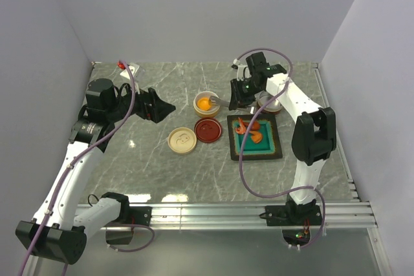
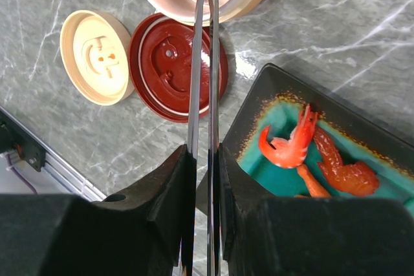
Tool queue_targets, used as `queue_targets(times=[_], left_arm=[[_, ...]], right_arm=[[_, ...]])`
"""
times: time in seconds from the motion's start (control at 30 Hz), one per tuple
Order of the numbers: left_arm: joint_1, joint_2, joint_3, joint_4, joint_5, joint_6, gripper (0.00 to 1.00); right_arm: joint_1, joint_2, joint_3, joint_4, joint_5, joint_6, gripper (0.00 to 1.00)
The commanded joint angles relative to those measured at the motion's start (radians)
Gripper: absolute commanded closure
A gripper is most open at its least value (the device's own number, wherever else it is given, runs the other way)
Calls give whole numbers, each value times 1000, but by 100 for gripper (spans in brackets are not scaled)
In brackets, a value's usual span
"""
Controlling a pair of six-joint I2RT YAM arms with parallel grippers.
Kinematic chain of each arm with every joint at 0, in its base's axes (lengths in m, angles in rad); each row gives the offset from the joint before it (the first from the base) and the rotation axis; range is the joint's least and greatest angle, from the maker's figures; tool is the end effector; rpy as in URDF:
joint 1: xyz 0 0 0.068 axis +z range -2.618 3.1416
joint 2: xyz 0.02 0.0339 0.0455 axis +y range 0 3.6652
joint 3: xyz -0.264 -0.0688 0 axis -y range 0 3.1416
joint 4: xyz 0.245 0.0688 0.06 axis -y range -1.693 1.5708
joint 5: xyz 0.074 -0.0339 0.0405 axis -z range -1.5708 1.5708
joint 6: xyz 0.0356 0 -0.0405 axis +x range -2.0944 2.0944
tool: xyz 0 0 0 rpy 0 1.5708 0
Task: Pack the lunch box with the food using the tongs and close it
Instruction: Place the food into the lunch box
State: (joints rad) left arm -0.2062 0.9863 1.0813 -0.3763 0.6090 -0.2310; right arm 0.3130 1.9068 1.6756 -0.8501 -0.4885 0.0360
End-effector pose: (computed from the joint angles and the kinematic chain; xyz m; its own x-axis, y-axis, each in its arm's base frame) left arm 0.2030 -0.0633 0.3880 -0.4261 -0.1027 -0.8988 0.6249 0.6850 -0.3745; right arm 0.3838 0.1418 0.2719 -0.8565 -0.2438 -0.4550 -0.4513 0.7815 0.4308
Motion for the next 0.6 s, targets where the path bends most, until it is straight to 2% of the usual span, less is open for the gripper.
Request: queue_targets(times=[0.0,0.07,0.27,0.33,0.53,0.57], left_arm=[[5,-14,16,48,9,-5,1],[5,-14,15,47,9,-1,1],[5,-15,22,42,8,1,1],[5,-12,23,39,12,4,1],[4,-11,34,33,15,9,1],[5,-11,37,28,17,10,1]], right_arm=[[20,0,15,22,8,2,100],[24,9,24,17,14,1,99],[28,11,35,13,36,10,84],[28,6,38,10,44,13,75],[26,-23,52,2,50,21,68],[28,-32,61,0,50,22,62]])
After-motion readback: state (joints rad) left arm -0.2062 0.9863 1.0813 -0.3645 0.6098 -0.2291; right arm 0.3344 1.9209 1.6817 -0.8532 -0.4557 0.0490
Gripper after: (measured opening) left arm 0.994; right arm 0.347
